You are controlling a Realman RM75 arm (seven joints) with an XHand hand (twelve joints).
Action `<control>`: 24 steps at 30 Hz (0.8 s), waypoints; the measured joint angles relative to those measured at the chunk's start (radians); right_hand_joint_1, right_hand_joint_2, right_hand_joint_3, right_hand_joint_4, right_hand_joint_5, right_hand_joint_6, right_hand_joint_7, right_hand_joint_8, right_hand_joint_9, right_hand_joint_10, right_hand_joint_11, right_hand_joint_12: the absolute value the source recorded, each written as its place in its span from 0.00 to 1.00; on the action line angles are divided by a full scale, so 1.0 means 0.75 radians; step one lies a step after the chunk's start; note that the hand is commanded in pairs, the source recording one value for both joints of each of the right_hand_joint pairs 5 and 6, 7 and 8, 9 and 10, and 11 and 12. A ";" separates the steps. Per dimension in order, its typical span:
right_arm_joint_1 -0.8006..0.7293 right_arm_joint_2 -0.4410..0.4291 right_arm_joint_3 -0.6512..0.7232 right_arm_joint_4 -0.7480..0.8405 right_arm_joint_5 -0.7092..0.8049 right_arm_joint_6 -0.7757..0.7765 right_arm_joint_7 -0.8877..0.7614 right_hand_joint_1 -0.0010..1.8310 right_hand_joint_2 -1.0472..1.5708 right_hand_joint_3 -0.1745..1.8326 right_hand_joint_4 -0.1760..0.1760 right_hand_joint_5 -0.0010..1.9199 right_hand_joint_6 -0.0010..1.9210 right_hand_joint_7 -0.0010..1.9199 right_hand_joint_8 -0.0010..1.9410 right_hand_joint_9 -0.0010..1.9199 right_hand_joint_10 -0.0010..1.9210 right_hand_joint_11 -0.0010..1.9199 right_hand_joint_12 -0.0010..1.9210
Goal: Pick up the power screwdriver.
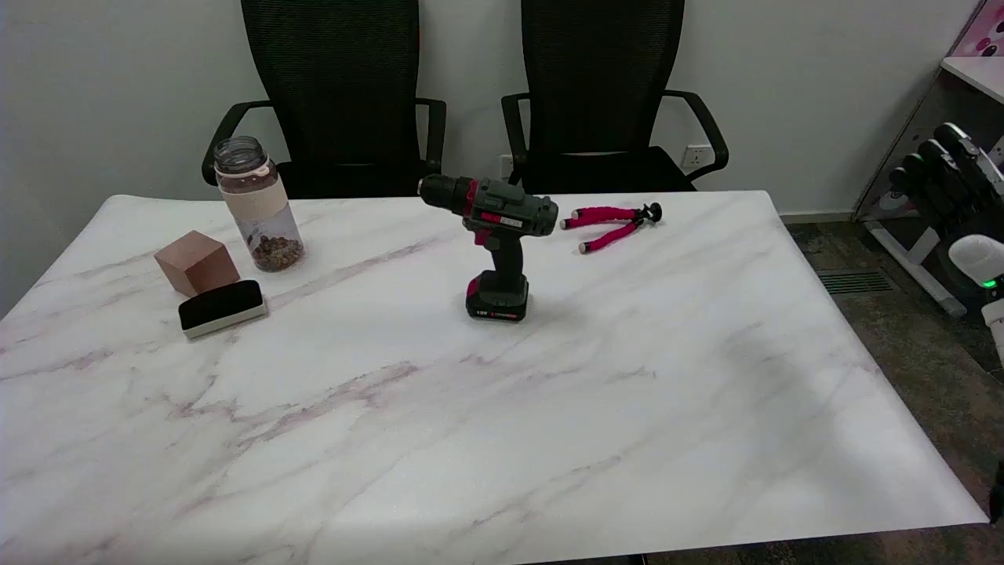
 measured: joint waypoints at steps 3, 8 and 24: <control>-0.012 -0.010 -0.004 0.034 -0.017 0.007 0.013 0.54 0.17 0.51 0.80 0.10 0.10 0.10 0.10 0.12 0.12 0.15 0.15; -0.024 -0.037 -0.010 0.091 -0.077 -0.015 0.033 0.53 0.07 0.52 1.00 0.07 0.07 0.07 0.07 0.06 0.06 0.03 0.03; 0.229 -0.292 -0.048 0.250 -0.474 -0.259 0.119 0.51 0.06 0.46 1.00 0.04 0.04 0.04 0.04 0.06 0.06 0.01 0.01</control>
